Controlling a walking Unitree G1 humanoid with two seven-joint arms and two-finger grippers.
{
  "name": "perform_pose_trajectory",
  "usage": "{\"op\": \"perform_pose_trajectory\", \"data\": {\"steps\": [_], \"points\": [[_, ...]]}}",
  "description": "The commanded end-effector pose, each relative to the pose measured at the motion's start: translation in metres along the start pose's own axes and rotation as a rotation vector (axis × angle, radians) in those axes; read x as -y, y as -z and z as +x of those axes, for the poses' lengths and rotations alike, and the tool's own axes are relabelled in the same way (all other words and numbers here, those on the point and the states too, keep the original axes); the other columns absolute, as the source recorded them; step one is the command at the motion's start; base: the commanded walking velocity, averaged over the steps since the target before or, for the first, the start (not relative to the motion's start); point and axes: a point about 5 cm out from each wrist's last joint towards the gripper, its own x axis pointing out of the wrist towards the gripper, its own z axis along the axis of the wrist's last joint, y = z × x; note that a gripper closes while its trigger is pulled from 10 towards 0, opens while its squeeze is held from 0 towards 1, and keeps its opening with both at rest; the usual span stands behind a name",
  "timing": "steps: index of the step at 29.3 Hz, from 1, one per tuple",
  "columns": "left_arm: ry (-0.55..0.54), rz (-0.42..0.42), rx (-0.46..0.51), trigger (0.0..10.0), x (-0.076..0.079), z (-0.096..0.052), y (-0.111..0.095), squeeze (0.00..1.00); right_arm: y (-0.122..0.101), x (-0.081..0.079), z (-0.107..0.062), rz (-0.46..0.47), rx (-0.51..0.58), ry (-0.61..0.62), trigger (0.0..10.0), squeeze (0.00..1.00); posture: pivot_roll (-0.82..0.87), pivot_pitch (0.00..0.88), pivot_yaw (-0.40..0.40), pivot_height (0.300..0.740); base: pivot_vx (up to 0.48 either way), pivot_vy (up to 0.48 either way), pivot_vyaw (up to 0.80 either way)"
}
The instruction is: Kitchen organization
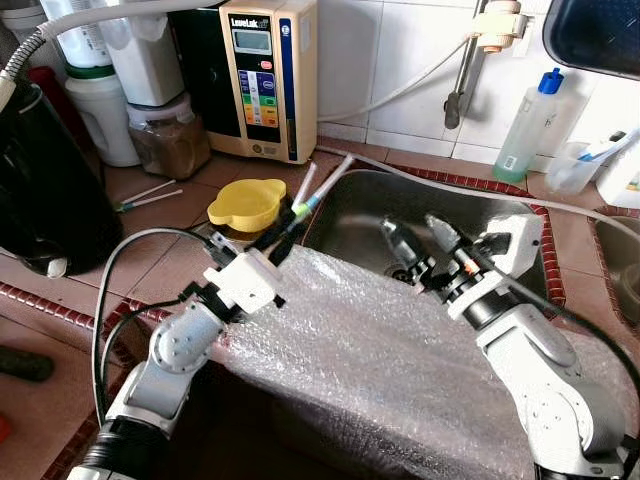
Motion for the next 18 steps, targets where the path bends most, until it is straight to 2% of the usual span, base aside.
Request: {"op": "perform_pose_trajectory", "data": {"steps": [1, 4, 6, 8, 9, 12, 14, 16, 18], "points": [[0.025, 0.036, 0.059, 0.0, 0.001, 0.007, -0.009, 0.00, -0.003, -0.002, 0.004, 0.061, 0.012, -0.014, 10.0, 0.00, -0.05, 0.000, 0.009, 0.740, 0.000, 0.000, 0.00], [0.096, 0.081, 0.113, 0.4, 0.010, 0.012, -0.015, 0.00, -0.007, 0.000, 0.016, 0.185, 0.051, 0.008, 10.0, 0.00, -0.05, 0.000, 0.008, 0.740, 0.000, 0.000, 0.00], [0.110, 0.083, 0.121, 0.1, 0.014, 0.014, -0.016, 0.00, -0.007, 0.002, 0.023, 0.244, 0.057, 0.027, 10.0, 0.00, -0.05, 0.000, 0.012, 0.740, 0.000, 0.000, 0.00], [0.119, 0.085, 0.128, 0.1, 0.015, 0.016, -0.016, 0.00, -0.008, 0.002, 0.026, 0.263, 0.060, 0.032, 10.0, 0.00, -0.05, 0.000, 0.012, 0.740, 0.000, 0.000, 0.00], [0.123, 0.086, 0.132, 0.6, 0.017, 0.017, -0.017, 0.00, -0.008, 0.001, 0.030, 0.284, 0.059, 0.035, 10.0, 0.00, -0.05, 0.000, 0.015, 0.740, 0.000, 0.000, 0.00], [0.122, 0.088, 0.142, 1.3, 0.019, 0.022, -0.018, 0.00, -0.007, -0.001, 0.035, 0.339, 0.067, 0.040, 10.0, 0.00, -0.05, 0.000, 0.021, 0.740, 0.000, 0.000, 0.00], [0.122, 0.089, 0.148, 2.2, 0.021, 0.023, -0.019, 0.00, -0.006, -0.001, 0.036, 0.379, 0.074, 0.060, 10.0, 0.00, -0.06, 0.000, 0.020, 0.740, 0.000, 0.000, 0.00], [0.118, 0.091, 0.149, 1.9, 0.021, 0.023, -0.019, 0.00, -0.004, -0.001, 0.036, 0.401, 0.072, 0.068, 10.0, 0.00, -0.06, 0.000, 0.020, 0.740, 0.000, 0.000, 0.00], [0.118, 0.090, 0.151, 2.2, 0.023, 0.023, -0.019, 0.00, 0.002, -0.003, 0.035, 0.422, 0.054, 0.078, 10.0, 0.00, -0.06, 0.000, 0.022, 0.740, 0.000, 0.000, 0.00]]}}
